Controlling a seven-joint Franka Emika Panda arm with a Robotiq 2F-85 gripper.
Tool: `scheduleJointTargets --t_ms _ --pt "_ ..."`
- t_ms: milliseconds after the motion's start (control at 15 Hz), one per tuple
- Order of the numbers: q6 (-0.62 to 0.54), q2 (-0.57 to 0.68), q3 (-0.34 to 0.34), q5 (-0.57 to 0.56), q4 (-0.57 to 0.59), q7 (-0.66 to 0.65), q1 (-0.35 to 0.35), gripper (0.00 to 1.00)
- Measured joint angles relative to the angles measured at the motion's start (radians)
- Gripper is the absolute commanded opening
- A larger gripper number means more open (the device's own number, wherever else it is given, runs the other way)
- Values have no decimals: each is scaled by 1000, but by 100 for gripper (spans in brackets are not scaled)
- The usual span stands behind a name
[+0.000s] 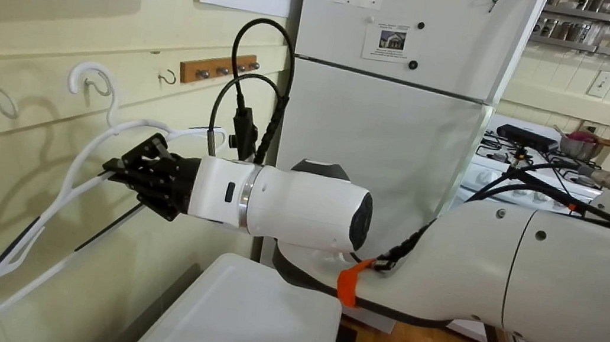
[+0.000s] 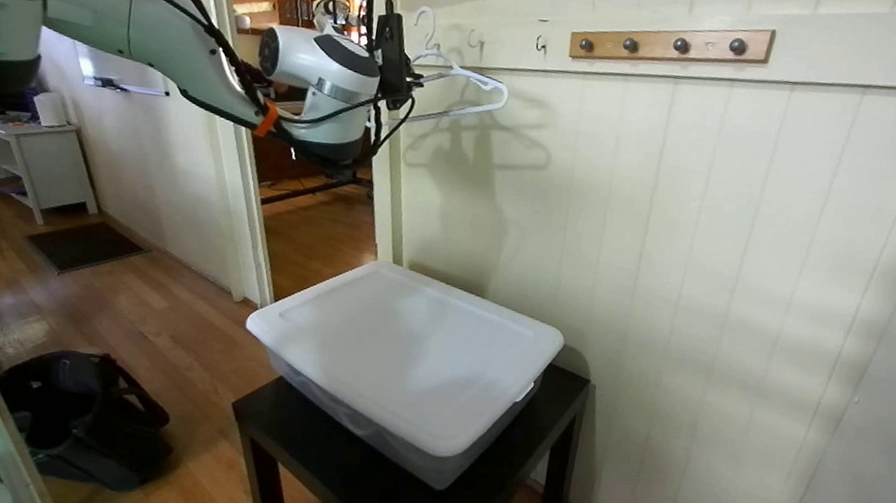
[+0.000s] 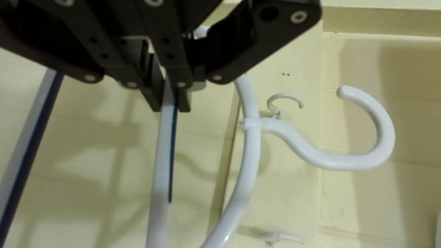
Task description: Put the hanger on the hook
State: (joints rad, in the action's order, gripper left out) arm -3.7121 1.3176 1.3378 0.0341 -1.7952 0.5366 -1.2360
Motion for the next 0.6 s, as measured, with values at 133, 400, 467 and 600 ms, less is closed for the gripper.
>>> scheduleJointTargets --t_ms 133,400,467,600 --pt "10 0 0 -1 22 0 4 3" --pt "41 -1 0 -10 71 0 23 3" --pt "53 -1 0 -16 84 0 30 3" --pt "79 -5 -1 -35 112 -2 46 3"
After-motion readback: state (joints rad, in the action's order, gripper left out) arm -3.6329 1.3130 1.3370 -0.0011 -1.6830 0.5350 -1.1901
